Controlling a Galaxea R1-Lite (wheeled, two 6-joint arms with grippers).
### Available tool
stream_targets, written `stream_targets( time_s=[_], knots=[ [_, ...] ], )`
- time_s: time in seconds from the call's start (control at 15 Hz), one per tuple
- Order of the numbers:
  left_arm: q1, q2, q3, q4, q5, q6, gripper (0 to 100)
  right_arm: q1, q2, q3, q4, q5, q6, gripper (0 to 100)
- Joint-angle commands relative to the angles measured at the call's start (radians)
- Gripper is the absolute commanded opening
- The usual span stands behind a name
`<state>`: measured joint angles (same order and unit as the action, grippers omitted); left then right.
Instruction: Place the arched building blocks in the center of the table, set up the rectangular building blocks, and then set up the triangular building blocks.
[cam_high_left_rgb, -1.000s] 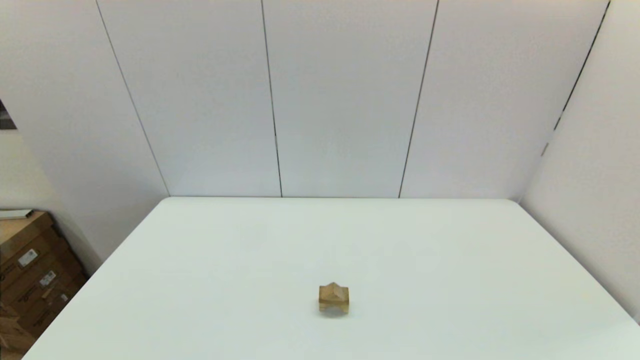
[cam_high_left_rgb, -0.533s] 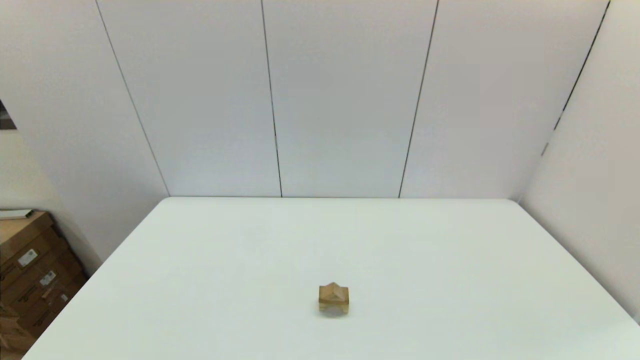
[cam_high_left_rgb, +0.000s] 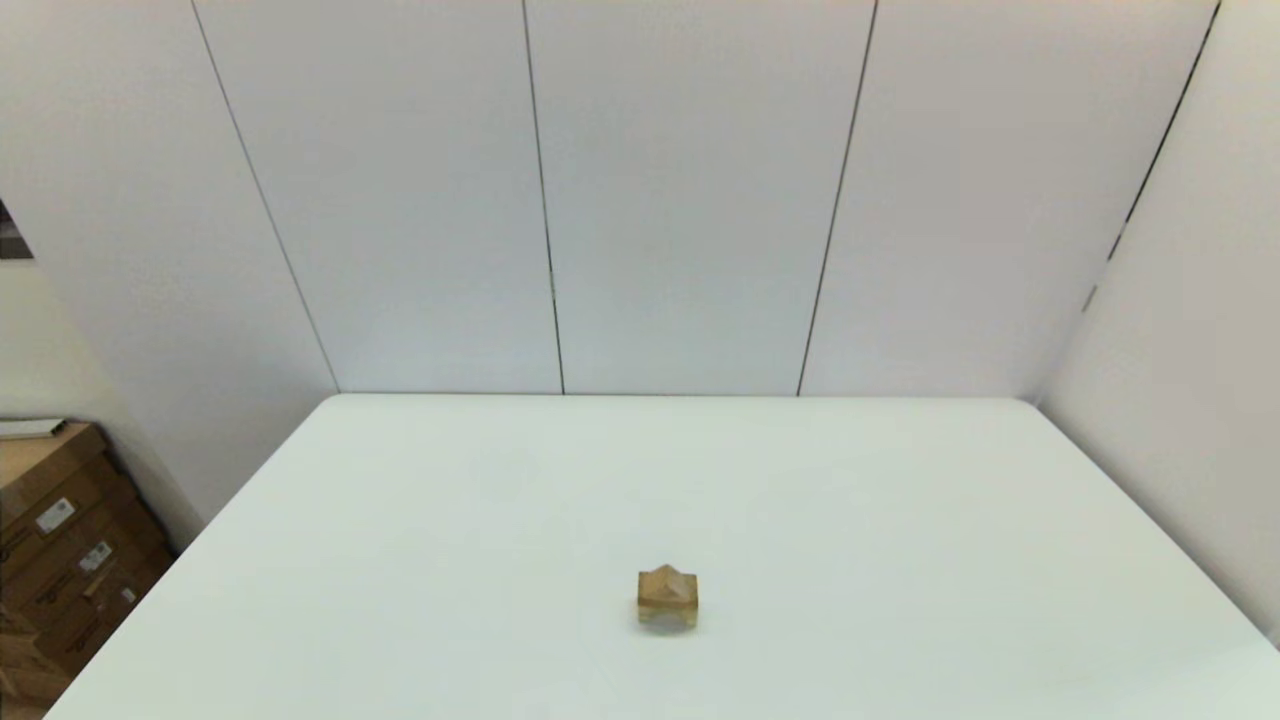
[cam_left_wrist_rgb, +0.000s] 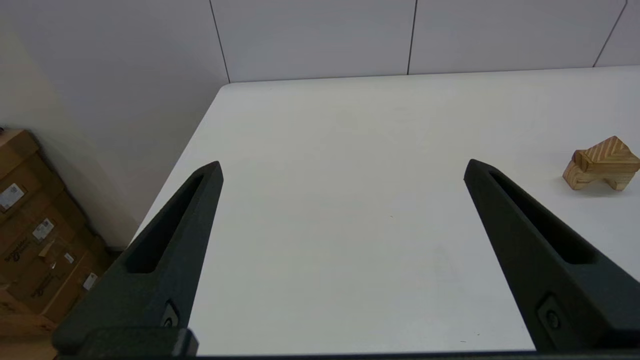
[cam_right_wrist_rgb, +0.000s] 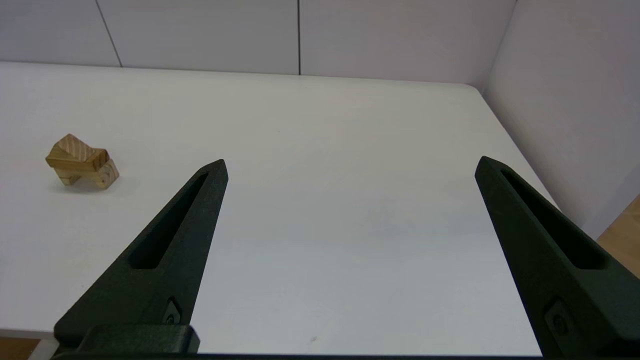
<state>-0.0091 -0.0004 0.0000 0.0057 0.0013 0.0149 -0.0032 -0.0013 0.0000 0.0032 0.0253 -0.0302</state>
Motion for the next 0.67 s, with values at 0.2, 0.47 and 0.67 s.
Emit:
stream_targets(
  time_s=[0.2, 0.47, 0.67],
  knots=[
    [0.000, 0.002, 0.000, 0.000, 0.000, 0.000, 100, 0.000, 0.000, 0.002, -0.002, 0.001, -0.002, 100],
    [0.000, 0.002, 0.000, 0.000, 0.000, 0.000, 100, 0.000, 0.000, 0.002, 0.000, -0.001, 0.003, 100],
    [0.000, 0.002, 0.000, 0.000, 0.000, 0.000, 100, 0.000, 0.000, 0.002, 0.000, -0.001, 0.004, 100]
  ],
)
